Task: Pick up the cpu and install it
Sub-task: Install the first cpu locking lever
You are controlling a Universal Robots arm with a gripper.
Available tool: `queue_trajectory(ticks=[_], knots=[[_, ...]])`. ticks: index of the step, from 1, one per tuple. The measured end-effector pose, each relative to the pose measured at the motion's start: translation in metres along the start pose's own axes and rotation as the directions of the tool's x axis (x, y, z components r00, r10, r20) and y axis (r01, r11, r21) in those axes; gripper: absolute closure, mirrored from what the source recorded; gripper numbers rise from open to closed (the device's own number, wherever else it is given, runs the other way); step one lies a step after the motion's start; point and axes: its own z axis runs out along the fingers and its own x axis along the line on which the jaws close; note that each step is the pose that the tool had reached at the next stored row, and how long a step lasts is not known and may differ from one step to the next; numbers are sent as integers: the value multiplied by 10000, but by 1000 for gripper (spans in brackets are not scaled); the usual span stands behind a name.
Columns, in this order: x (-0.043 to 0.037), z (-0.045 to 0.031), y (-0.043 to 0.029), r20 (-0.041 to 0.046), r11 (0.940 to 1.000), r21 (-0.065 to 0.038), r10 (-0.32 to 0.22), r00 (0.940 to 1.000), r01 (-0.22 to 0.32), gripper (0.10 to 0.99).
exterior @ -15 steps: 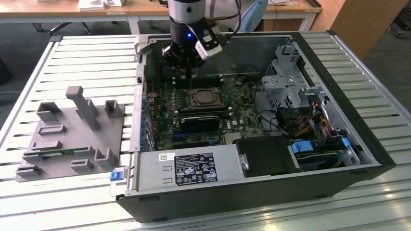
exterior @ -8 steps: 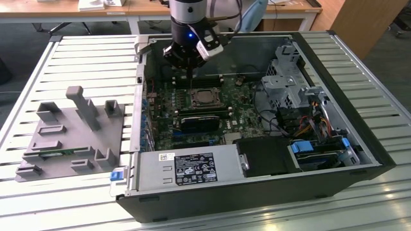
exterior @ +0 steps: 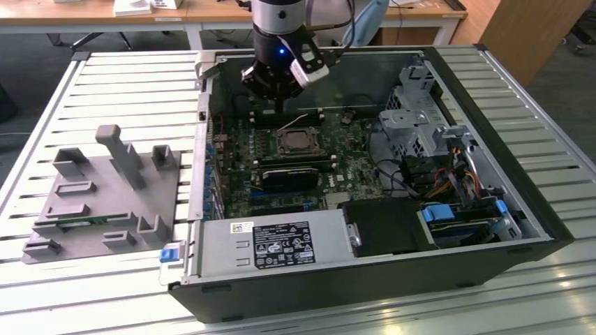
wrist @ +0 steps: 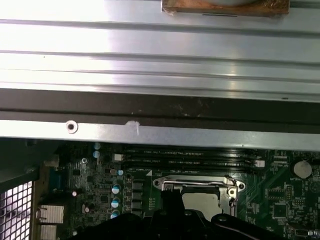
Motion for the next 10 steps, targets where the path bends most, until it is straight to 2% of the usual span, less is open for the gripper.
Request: queue_trajectory(ticks=[2,3,10], knots=[[-5,5,-1,7,9996,-271,3,10000,-3,980],[-8,7,-2,8,9996,-296,5,10000,-5,980],[-37,26,-4,7,9996,-294,8,10000,-8,980]])
